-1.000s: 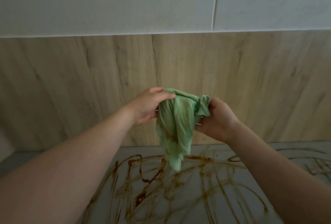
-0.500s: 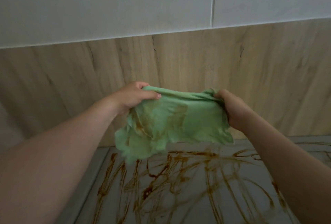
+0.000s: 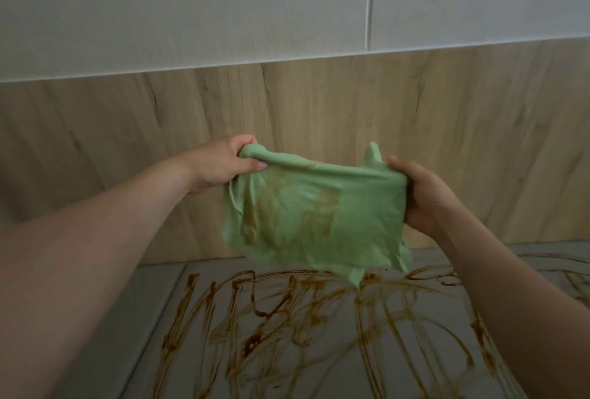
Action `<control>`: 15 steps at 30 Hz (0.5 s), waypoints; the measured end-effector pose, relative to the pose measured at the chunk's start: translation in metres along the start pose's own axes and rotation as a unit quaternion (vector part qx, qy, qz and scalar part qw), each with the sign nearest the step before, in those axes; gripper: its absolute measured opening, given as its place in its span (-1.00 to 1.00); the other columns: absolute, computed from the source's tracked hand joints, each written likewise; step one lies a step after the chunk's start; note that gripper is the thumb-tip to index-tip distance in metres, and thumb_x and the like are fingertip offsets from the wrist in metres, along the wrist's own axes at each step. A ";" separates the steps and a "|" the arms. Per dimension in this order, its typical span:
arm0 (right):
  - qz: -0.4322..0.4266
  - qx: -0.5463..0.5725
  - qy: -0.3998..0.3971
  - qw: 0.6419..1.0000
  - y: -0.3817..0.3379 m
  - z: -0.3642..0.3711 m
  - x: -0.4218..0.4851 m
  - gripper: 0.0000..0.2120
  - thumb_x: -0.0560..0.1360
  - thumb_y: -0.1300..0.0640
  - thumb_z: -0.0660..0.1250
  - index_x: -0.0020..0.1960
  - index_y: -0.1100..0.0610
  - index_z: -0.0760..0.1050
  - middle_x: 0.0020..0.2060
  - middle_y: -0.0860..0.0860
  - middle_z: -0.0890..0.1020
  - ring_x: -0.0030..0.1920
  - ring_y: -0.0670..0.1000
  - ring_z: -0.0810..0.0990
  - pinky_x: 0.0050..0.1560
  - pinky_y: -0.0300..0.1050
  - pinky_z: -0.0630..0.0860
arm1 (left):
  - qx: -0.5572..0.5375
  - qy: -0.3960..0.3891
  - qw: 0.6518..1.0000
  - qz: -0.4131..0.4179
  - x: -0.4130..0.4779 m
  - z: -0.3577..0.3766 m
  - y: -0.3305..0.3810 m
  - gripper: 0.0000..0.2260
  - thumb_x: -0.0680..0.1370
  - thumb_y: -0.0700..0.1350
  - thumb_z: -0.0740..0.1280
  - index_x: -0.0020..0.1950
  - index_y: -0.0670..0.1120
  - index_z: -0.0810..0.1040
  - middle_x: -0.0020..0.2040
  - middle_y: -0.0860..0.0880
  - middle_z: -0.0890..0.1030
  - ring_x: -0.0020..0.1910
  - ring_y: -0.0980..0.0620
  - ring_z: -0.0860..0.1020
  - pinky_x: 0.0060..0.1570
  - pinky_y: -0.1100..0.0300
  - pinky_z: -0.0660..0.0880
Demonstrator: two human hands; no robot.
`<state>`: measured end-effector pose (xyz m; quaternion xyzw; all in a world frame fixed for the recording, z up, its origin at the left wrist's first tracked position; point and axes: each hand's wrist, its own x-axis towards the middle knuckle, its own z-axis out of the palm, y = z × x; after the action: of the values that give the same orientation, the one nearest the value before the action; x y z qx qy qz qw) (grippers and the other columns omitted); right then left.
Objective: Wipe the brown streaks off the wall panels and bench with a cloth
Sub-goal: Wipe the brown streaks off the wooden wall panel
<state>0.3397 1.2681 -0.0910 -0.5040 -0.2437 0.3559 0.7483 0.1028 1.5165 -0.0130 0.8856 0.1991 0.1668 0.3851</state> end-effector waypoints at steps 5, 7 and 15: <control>0.010 -0.083 0.070 0.994 0.010 -0.006 0.012 -0.83 0.53 0.22 0.47 0.03 0.19 0.50 0.00 0.20 0.59 -0.07 0.11 0.62 -0.09 0.00 0.63 | 0.262 -0.034 0.957 -0.119 0.003 -0.006 -0.007 -0.63 0.44 0.14 0.58 0.05 -0.08 0.61 -0.02 -0.09 0.70 -0.03 -0.07 0.68 -0.01 0.07 0.60; 0.045 -0.087 0.095 0.991 0.014 -0.008 0.016 -0.80 0.54 0.29 0.44 0.11 0.25 0.49 0.07 0.18 0.57 -0.02 0.12 0.61 -0.12 0.00 0.61 | 0.121 -0.109 0.963 -0.214 -0.006 -0.003 -0.003 -0.60 0.45 0.12 0.58 0.07 -0.18 0.69 -0.01 -0.17 0.74 0.01 -0.15 0.72 0.10 -0.02 0.64; -0.104 -0.250 0.217 0.938 0.014 0.041 0.010 -0.60 0.55 0.23 0.39 0.34 0.07 0.39 0.09 0.04 0.60 -0.08 0.01 0.63 -0.12 -0.07 0.63 | -0.271 0.009 0.931 -0.246 0.005 0.038 0.004 -0.76 0.70 -0.23 0.15 0.12 -0.32 0.57 -0.22 -0.18 0.72 -0.30 -0.04 0.71 -0.29 0.09 0.68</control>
<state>0.3125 1.3027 -0.0885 -0.7118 -0.2079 0.0853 0.6655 0.1247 1.4928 -0.0333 0.6691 0.3610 0.1225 0.6379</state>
